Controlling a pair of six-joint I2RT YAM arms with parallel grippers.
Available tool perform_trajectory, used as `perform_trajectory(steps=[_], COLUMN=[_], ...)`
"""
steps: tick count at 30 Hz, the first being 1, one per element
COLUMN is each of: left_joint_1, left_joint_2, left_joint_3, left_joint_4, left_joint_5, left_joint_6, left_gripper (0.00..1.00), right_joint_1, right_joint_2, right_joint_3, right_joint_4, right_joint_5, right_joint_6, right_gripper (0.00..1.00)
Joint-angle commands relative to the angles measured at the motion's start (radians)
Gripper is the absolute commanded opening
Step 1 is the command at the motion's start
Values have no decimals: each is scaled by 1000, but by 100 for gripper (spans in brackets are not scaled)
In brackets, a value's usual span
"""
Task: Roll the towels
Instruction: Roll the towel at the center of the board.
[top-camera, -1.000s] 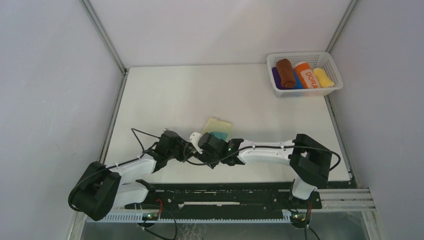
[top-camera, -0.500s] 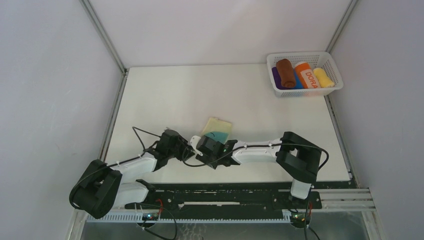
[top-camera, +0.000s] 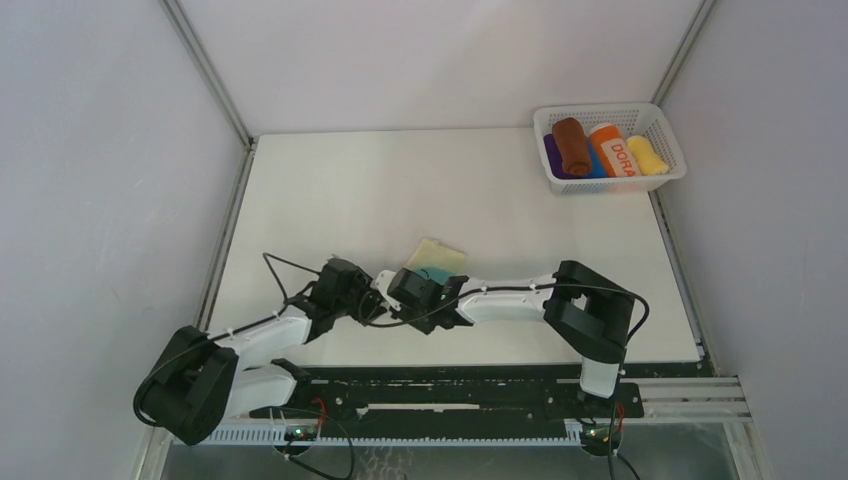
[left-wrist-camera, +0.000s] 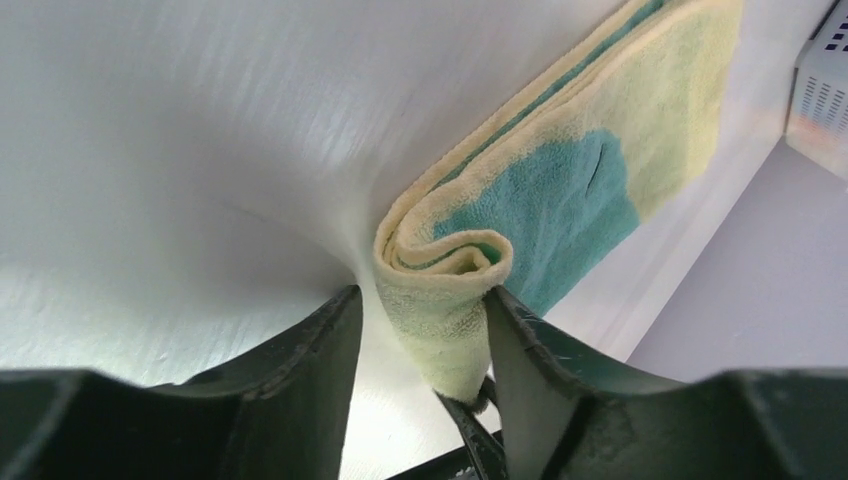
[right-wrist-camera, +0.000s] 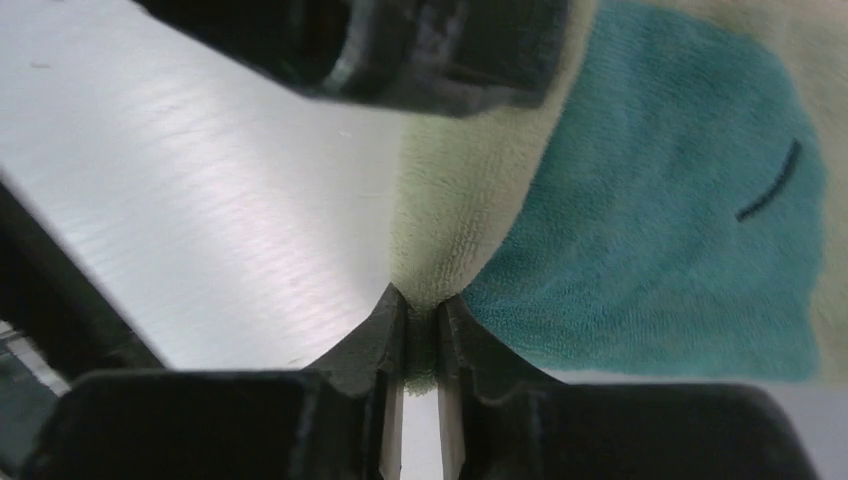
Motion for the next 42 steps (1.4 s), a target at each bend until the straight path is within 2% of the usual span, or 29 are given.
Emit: perform_trajectory(steps=[1, 3, 7, 13, 17, 19, 22, 29, 36, 39, 42], left_joint_1=[6, 6, 9, 12, 11, 11, 9, -2, -7, -13, -20], left_joint_2=[-51, -103, -248, -505, -559, -531, -459, -267, -126, -79, -47], left_joint_3=[-16, -14, -13, -14, -24, -33, -31, 32, 62, 66, 65], left_joint_4=[-215, -239, -316, -486, -492, -450, -380, -260, -201, -187, -188], left_joint_5=[-69, -77, -117, -182, -123, -86, -54, -41, -75, -87, -89], left_joint_6=[56, 56, 51, 58, 82, 85, 83, 96, 101, 103, 99], left_gripper=[58, 62, 74, 78, 78, 78, 77, 74, 66, 58, 44], right_joint_1=[-36, -65, -147, -283, -354, -377, -400, -419, -426, -426, -425], right_joint_2=[23, 35, 66, 91, 153, 183, 224, 278, 286, 281, 264], right_joint_3=[39, 44, 36, -82, -143, -174, -193, -193, -192, -193, -193], right_joint_4=[-42, -21, 51, 342, 548, 657, 715, 722, 725, 717, 687], right_joint_5=[-313, -422, -651, -952, -1106, -1146, -1167, -1171, -1167, -1169, -1159], right_joint_6=[104, 151, 257, 505, 697, 771, 832, 846, 845, 836, 810], right_gripper=[7, 1, 0, 0, 0, 0, 0, 0, 0, 0, 1])
